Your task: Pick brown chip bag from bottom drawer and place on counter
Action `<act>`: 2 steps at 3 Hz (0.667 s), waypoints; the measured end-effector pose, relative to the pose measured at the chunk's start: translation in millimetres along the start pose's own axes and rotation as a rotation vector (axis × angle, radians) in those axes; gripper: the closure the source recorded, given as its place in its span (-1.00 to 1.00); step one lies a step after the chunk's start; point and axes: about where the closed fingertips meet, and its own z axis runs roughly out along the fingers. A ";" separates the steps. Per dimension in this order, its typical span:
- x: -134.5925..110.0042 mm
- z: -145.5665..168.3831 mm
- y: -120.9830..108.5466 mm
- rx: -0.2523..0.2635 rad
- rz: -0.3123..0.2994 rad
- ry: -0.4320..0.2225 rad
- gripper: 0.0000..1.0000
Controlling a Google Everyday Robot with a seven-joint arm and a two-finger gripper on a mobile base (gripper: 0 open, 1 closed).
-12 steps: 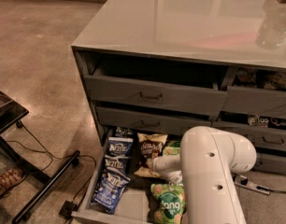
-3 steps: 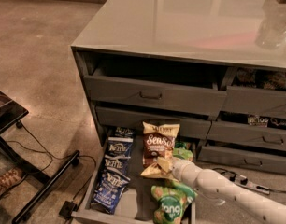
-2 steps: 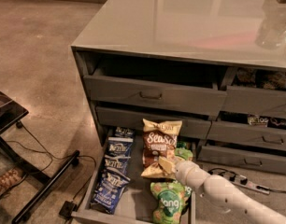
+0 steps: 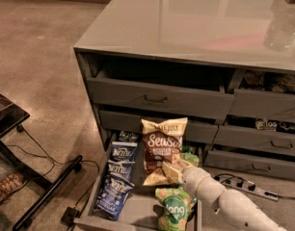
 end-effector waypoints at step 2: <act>-34.2 -20.1 32.1 0.004 -0.078 -0.028 1.00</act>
Offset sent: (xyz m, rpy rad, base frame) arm -0.0129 0.0056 0.0518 -0.0788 -0.0646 -0.0439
